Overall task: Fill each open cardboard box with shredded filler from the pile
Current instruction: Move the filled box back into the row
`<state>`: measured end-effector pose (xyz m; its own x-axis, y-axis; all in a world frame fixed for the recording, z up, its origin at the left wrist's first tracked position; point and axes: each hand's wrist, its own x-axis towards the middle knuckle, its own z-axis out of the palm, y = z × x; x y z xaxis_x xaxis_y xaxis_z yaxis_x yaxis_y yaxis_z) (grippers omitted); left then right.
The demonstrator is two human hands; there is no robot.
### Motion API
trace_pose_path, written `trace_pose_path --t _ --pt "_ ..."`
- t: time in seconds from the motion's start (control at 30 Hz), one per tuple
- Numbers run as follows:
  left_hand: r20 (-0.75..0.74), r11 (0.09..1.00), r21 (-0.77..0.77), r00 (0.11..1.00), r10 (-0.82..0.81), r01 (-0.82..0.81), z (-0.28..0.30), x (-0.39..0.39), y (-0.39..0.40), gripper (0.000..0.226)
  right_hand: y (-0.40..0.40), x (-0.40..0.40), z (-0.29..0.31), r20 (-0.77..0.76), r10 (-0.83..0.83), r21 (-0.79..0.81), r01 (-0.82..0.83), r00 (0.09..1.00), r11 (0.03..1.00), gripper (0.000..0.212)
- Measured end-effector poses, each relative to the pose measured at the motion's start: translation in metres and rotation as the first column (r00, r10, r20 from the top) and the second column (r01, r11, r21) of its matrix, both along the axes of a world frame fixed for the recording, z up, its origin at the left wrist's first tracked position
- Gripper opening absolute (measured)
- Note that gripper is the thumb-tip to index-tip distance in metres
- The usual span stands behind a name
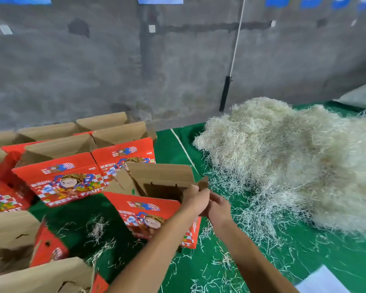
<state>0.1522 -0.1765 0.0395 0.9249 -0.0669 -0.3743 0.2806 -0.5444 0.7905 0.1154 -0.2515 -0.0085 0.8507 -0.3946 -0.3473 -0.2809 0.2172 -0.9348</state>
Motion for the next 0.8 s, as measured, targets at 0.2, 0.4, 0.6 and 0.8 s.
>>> trace_pose_path --t 0.2,0.4,0.6,0.8 --pt "-0.194 0.940 0.167 0.945 -0.263 0.296 -0.006 0.021 -0.051 0.062 -0.036 -0.016 -0.018 -0.022 0.107 -0.109 -0.109 0.994 0.988 0.022" --pt "-0.091 0.897 0.253 0.932 -0.350 0.361 -0.006 0.033 -0.072 0.046 -0.058 -0.007 -0.034 -0.009 0.096 -0.096 -0.097 0.995 0.991 0.019" --pt "-0.157 0.959 0.073 0.953 -0.258 0.272 0.002 0.035 -0.085 0.065 -0.100 0.001 -0.036 0.052 0.273 -0.201 -0.258 0.960 0.945 0.026" --pt "-0.149 0.982 -0.182 0.988 0.024 -0.052 0.005 0.017 -0.109 0.021 -0.139 0.005 -0.041 0.072 0.316 -0.128 -0.306 0.946 0.943 0.037"
